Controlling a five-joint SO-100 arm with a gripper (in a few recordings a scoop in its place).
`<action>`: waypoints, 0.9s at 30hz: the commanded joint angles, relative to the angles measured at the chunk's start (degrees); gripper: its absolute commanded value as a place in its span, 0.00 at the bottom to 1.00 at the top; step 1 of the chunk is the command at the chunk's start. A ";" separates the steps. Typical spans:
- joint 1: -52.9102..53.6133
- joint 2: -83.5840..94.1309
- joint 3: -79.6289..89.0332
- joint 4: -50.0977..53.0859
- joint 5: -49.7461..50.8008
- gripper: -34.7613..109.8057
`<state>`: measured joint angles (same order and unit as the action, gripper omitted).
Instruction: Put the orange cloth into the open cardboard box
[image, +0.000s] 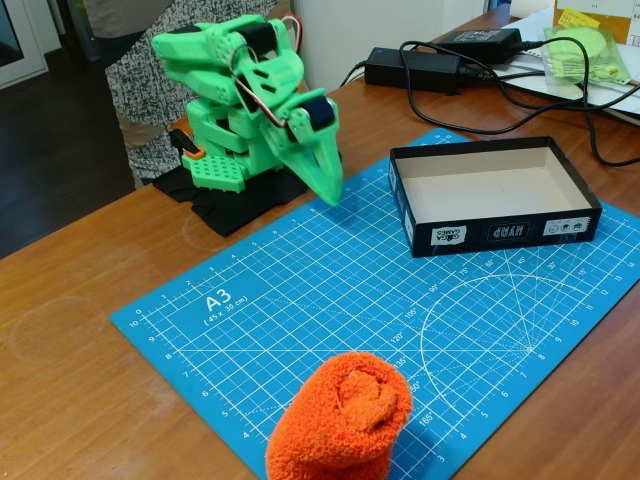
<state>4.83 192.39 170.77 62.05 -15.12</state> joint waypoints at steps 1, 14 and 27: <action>3.78 -2.90 -9.93 1.85 -8.17 0.35; 18.37 -73.39 -76.64 11.25 -29.71 0.48; 27.42 -128.41 -146.43 32.61 -49.75 0.56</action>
<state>30.50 72.51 41.40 92.29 -62.49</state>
